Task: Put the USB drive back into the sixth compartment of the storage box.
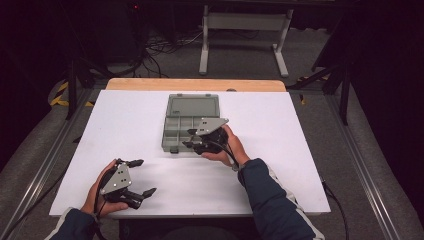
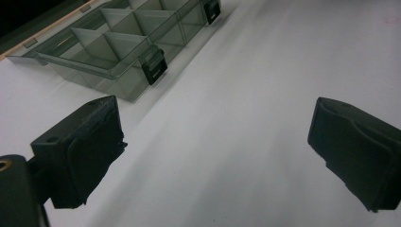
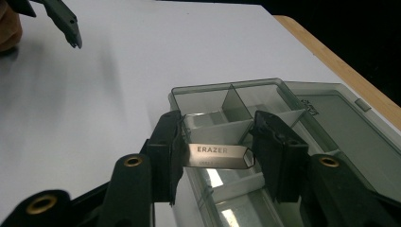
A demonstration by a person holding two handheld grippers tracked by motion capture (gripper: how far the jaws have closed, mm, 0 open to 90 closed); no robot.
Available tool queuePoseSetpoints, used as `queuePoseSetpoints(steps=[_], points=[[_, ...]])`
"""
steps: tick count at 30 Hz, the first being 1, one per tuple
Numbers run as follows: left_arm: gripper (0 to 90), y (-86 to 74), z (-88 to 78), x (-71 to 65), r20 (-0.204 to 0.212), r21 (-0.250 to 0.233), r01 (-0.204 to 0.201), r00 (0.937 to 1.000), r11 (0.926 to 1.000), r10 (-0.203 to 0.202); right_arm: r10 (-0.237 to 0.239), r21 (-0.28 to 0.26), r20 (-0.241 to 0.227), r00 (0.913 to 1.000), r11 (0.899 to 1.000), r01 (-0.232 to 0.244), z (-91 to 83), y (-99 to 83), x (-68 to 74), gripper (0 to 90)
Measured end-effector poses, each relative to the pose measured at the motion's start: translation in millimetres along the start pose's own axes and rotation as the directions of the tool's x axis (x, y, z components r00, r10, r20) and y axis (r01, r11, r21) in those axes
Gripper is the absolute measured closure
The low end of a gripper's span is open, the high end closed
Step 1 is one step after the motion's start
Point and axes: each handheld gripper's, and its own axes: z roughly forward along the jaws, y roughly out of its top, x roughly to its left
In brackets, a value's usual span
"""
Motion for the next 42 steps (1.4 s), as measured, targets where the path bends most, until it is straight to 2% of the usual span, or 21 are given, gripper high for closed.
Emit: queuePoseSetpoints(steps=[17, 38, 39, 42], points=[[4.9, -0.3, 0.5, -0.1, 0.006, 0.006, -0.006, 1.0, 1.0, 0.006, -0.008, 0.039, 0.001, 1.0, 0.999, 0.008, 20.8, 6.0, -2.8, 54.6], [5.0, -0.6, 0.7, -0.3, 0.013, 0.008, -0.006, 0.9999, 1.0, 0.006, 0.009, 0.067, 0.014, 0.9999, 0.998, -0.009, 31.5, 1.9, -7.3, 54.6], [5.0, -0.6, 0.7, -0.3, 0.013, 0.008, -0.004, 0.9999, 1.0, 0.004, 0.011, 0.067, 0.014, 0.9998, 0.998, -0.012, 31.7, 1.4, -7.7, 59.3], [5.0, -0.6, 0.4, -0.2, 0.012, 0.006, -0.004, 0.9999, 1.0, 0.004, 0.019, 0.062, 0.017, 0.9997, 0.998, -0.02, 32.0, 0.2, -9.4, 58.7]])
